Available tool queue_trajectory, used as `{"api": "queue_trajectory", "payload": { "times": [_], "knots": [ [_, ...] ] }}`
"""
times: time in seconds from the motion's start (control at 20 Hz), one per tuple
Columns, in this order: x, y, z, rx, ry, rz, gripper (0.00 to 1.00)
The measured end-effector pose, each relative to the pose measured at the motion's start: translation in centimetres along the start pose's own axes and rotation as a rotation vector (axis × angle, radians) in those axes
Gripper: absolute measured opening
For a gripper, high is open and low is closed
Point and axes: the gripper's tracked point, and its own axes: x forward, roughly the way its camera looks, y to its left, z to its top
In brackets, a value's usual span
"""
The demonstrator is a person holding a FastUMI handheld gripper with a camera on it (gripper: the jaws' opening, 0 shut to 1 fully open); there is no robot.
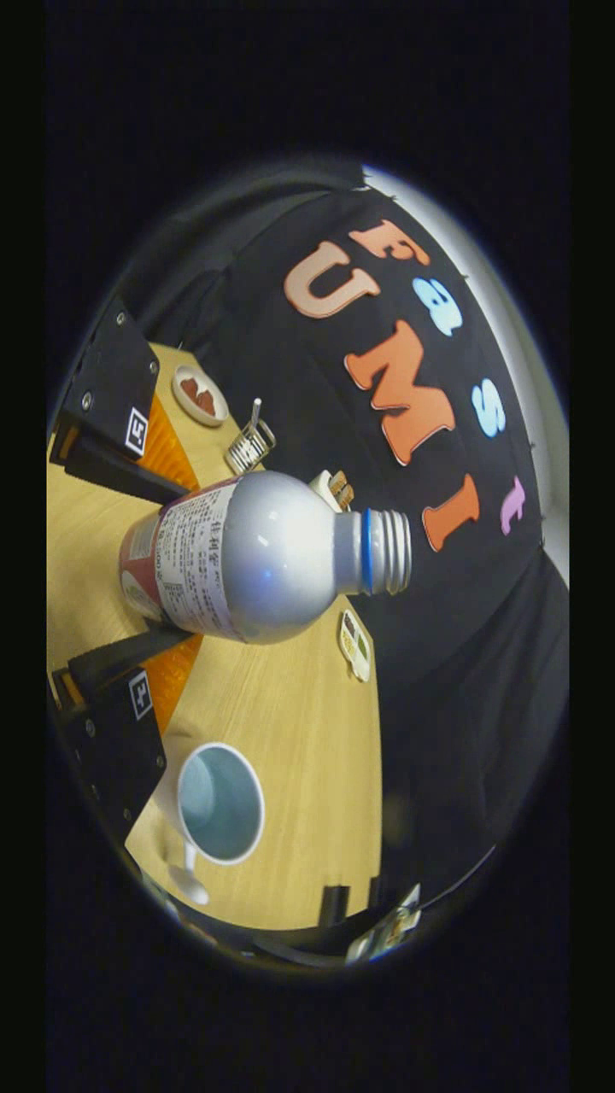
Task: Take the bottle from table, then pour the juice into the cup, finally place the bottle on the coaster
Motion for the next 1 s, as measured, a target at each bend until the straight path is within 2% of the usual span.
{"api": "queue_trajectory", "payload": {
  "times": [0.35, 0.45, 0.6, 1.0],
  "knots": [
    [2.4, -0.4, -0.1, -0.29, -0.044, -0.084, 0.76],
    [2.8, 0.1, 0.1, -0.352, -0.049, -0.079, 0.76],
    [4.0, 1.3, -0.7, -0.391, -0.035, -0.05, 0.77],
    [6.5, 1.1, -2.7, -0.443, 0.017, -0.05, 0.77]
  ]
}}
